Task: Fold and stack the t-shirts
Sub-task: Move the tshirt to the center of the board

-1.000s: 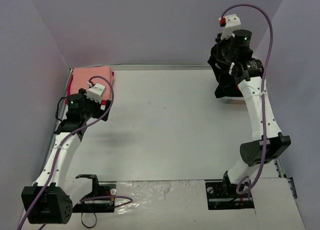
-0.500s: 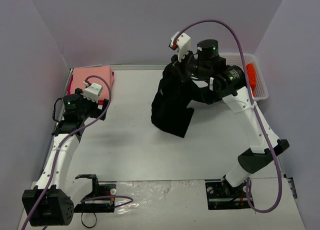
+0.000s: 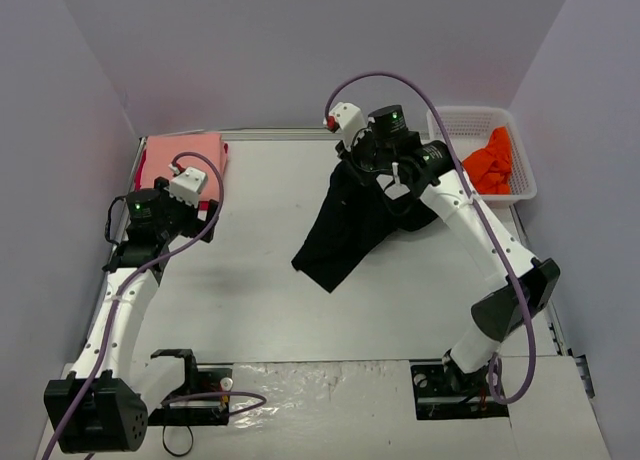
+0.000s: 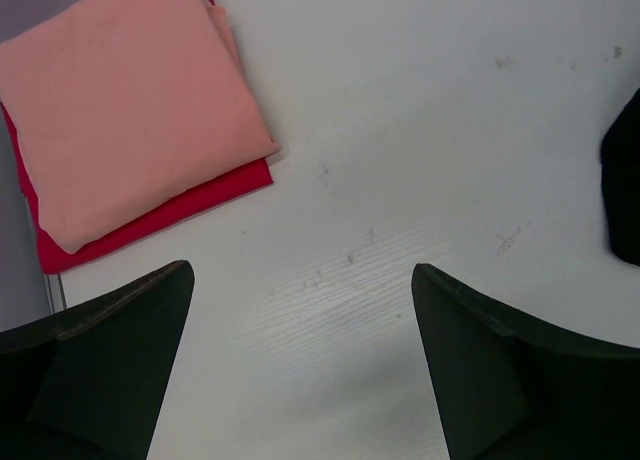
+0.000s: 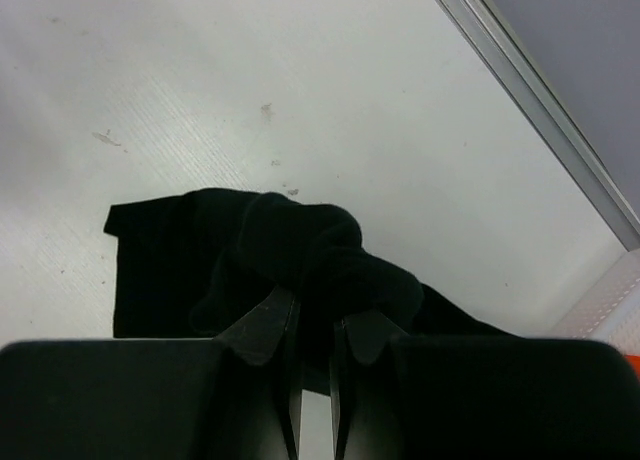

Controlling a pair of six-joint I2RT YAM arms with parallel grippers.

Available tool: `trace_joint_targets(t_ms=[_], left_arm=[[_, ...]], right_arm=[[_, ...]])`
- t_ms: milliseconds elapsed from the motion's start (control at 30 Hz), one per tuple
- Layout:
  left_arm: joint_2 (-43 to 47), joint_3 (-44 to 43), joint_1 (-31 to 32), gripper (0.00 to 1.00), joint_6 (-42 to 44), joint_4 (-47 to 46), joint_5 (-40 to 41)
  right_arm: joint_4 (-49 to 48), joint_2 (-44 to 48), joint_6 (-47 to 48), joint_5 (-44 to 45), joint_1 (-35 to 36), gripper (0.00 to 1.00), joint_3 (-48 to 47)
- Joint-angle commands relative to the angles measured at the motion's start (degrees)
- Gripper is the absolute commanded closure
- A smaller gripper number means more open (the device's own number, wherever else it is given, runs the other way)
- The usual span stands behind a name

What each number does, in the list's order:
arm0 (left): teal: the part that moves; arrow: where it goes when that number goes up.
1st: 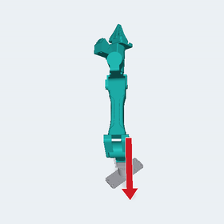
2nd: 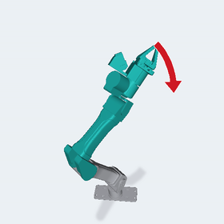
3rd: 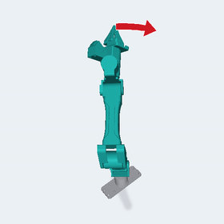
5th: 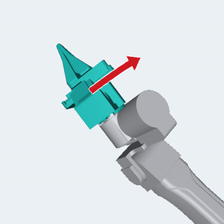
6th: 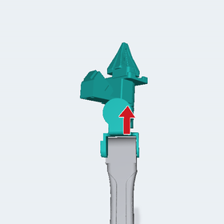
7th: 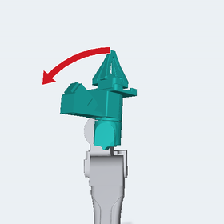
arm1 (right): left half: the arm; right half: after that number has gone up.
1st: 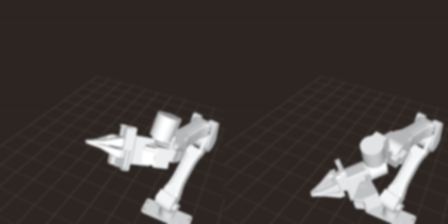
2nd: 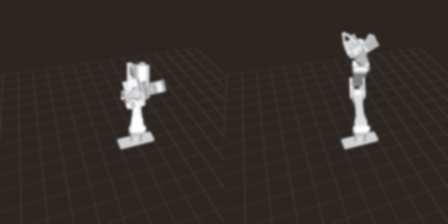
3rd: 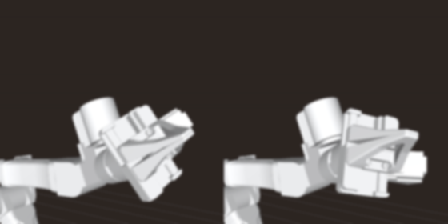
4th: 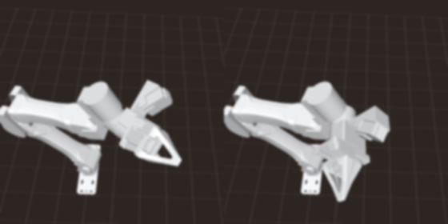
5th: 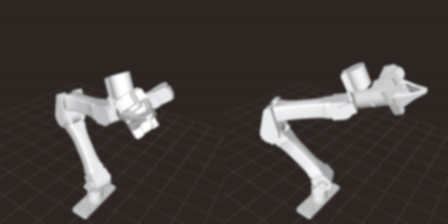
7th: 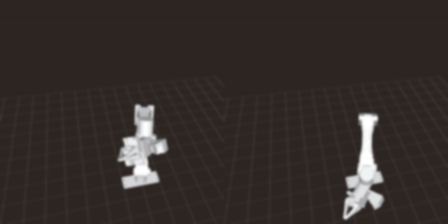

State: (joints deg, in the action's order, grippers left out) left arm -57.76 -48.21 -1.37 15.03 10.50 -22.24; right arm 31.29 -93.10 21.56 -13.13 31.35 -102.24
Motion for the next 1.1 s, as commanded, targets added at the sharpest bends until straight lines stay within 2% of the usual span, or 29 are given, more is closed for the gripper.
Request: trace_joint_targets(t_ms=[0, 167, 233, 400, 467, 533, 567, 600, 633, 767, 900, 1067], left_arm=[[0.72, -1.19, -0.48, 0.1, 0.97, 0.57, -3.94], [0.63, -1.01, -0.48, 0.1, 1.23, 1.1, -5.18], [0.45, -1.01, -0.39, 0.1, 1.32, 1.27, -5.45], [0.1, -1.1, -0.39, 0.1, 1.32, 1.63, -6.15], [-0.16, -1.19, -0.39, 0.1, 1.32, 1.89, -6.15], [-0.25, -1.36, -0.39, 0.09, 1.5, 2.24, -5.89], [-0.25, -1.36, -0.48, 0.09, 1.5, 2.33, -5.8], [-0.25, -1.36, -0.48, 0.09, 1.58, 2.33, -5.71], [-0.25, -1.36, -0.48, 0.09, 1.58, 2.24, -5.54], [-0.86, -1.45, -0.57, 0.09, 1.76, 2.33, -5.36], [-1.48, -1.45, -0.48, 0.09, 2.02, 2.42, -5.18], [-2.01, -1.54, -0.48, 0.09, 2.2, 2.42, -4.83]], right_arm=[[-5.01, -0.41, 0.94, 2.4, -1.12, 1.0, 0.28], [-8.33, -5.94, -0.9, 8.54, -3.4, 1.0, 1.42], [-10.54, -10.23, -3.0, 16.43, -4.71, 1.0, 0.73], [-10.81, -22.98, -11.7, 25.04, -13.23, 1.0, -8.66], [-9.23, -29.66, -12.51, 30.67, -14.3, 0.75, -14.1], [-7.39, -34.05, -11.81, 34.04, -14.74, 0.62, -17.28], [-7.38, -34.25, -11.81, 33.69, -14.74, 0.52, -17.03], [-7.38, -33.99, -11.63, 32.56, -14.74, 0.37, -16.68], [-7.38, -32.95, -11.28, 28.81, -14.74, 0.27, -16.25], [-6.86, -28.11, -8.12, 21.23, -13.43, 0.26, -11.42], [-5.45, -19.78, -1.8, 13.75, -10.71, 0.21, -4.14], [-5.18, -15.01, 6.03, 5.58, -7.71, 0.2, 2.12]])
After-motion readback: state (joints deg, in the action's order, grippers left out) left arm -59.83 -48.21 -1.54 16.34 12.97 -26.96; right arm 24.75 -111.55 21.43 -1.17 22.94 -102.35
